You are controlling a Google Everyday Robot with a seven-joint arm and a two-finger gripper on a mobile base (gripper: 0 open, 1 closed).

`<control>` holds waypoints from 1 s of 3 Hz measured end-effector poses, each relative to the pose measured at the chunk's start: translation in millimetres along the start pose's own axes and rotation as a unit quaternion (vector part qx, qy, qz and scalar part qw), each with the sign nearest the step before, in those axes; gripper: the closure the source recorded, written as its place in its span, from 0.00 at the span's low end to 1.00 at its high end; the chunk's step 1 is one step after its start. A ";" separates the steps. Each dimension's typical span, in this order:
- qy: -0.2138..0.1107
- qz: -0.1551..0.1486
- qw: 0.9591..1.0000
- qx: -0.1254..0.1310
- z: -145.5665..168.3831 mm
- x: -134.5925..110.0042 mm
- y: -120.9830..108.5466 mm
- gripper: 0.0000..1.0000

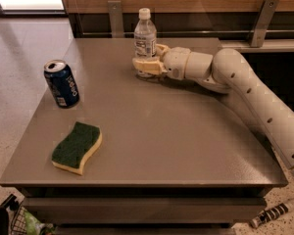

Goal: Pick blue plastic bottle

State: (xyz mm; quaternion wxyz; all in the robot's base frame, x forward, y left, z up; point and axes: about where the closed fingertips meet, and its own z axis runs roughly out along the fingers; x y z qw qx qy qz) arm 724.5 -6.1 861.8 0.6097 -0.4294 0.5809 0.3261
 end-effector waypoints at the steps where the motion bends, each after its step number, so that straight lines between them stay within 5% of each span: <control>1: 0.000 0.000 1.000 0.000 0.0 -0.6 -0.1 0.38; 2: 0.000 0.000 1.000 -0.001 1.3 -1.2 0.7 0.07; 3: -0.001 0.000 1.000 -0.003 2.9 -1.5 1.8 0.00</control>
Offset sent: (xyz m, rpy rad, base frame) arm 0.0000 0.0000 0.0005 0.0000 0.0000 0.0000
